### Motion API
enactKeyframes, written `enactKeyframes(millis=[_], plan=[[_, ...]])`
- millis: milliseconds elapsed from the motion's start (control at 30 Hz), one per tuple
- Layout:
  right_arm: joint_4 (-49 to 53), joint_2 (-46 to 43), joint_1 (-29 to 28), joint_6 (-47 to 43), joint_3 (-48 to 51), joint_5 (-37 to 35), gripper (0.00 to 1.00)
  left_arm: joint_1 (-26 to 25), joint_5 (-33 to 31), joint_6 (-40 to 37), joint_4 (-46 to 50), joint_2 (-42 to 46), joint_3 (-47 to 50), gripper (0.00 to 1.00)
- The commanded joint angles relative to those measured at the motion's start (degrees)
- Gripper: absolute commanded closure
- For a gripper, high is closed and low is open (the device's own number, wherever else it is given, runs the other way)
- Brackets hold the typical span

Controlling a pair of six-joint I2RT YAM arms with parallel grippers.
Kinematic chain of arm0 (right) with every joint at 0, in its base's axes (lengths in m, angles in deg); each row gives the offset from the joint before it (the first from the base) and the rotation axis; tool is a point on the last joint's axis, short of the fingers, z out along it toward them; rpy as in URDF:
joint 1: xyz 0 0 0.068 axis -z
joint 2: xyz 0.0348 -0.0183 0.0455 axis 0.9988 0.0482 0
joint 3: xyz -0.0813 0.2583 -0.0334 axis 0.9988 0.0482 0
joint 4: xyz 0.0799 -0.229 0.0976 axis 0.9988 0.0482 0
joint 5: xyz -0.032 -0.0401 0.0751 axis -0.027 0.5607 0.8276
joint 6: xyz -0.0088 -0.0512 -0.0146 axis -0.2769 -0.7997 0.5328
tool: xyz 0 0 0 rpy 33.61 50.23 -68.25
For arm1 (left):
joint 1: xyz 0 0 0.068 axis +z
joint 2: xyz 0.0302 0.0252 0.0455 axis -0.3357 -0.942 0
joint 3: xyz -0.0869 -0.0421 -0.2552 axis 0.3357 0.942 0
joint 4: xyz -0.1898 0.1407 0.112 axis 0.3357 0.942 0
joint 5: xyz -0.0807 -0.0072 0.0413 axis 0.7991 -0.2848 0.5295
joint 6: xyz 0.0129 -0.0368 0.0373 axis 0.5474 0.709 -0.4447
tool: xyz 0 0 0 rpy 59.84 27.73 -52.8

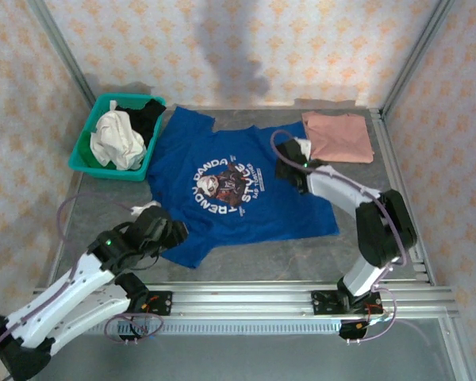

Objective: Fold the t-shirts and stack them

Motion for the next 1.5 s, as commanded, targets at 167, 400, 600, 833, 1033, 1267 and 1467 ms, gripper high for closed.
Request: enactKeyframes(millis=[167, 400, 600, 833, 1033, 1267, 1467], plan=[[14.08, 23.99, 17.49, -1.2, -30.66, 3.52, 0.19, 8.36, -4.74, -15.06, -6.24, -18.79, -15.47, 0.26], [25.09, 38.3, 24.1, 0.93, -51.11, 6.54, 0.2, 16.66, -1.05, -22.33, -13.99, -46.38, -28.82, 0.28], [31.45, 43.42, 28.5, 2.41, -58.36, 8.56, 0.19, 19.91, -3.11, -23.63, -15.9, -65.29, -41.32, 0.33], [32.71, 45.26, 32.68, 3.94, -59.68, 8.43, 0.2, 21.16, -3.81, -26.29, -11.34, -81.36, -55.99, 0.35], [33.46, 45.7, 34.65, 4.64, -61.23, 6.66, 0.2, 22.13, -2.0, -27.6, -8.73, -91.72, -66.67, 0.35], [35.44, 41.93, 35.18, 6.01, -61.43, 0.66, 0.19, 21.9, 4.21, -29.23, -4.69, -104.1, -83.37, 0.4], [28.91, 30.5, 34.98, 5.98, -49.25, 3.0, 0.18, 20.94, 7.79, -29.48, -0.37, -110.15, -94.63, 0.41]])
